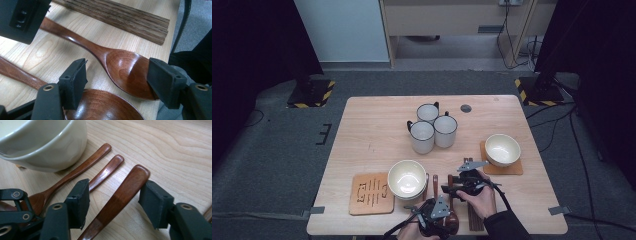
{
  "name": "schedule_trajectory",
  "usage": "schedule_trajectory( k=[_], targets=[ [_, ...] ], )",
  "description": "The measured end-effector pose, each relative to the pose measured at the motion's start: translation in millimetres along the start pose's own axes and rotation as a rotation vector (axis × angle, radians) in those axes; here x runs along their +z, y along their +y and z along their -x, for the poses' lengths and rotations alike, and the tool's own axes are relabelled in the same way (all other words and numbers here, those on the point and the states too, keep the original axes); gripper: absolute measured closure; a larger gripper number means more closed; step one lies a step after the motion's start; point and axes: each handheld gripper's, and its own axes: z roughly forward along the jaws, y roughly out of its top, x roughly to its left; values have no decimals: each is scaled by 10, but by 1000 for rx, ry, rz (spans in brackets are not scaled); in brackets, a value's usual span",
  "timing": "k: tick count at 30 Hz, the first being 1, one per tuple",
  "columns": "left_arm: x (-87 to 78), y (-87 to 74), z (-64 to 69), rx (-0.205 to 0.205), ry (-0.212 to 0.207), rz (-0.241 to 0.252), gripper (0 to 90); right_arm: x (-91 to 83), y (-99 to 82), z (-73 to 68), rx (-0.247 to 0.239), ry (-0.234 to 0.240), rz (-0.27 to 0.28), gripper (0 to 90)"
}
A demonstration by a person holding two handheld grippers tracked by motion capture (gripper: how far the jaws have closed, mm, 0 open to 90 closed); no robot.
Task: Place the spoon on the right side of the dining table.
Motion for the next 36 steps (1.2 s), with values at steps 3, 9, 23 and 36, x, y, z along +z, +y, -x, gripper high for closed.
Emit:
schedule_trajectory(
  k=[3, 9, 23, 36],
  targets=[
    [-1, -2, 0, -1, -1, 0, 308, 12, -2, 16, 2, 0, -13, 458],
    [-1, -3, -1, -1, -2, 0, 308, 20, 1, 28, 0, 6, -21, 566],
    [-3, -5, -6, -5, 2, -3, 308, -41, 38, 16, 59, 55, 12, 636],
    [-11, -7, -25, -20, 14, -2, 314, -123, 71, 21, 87, 83, 60, 683]
  ],
)
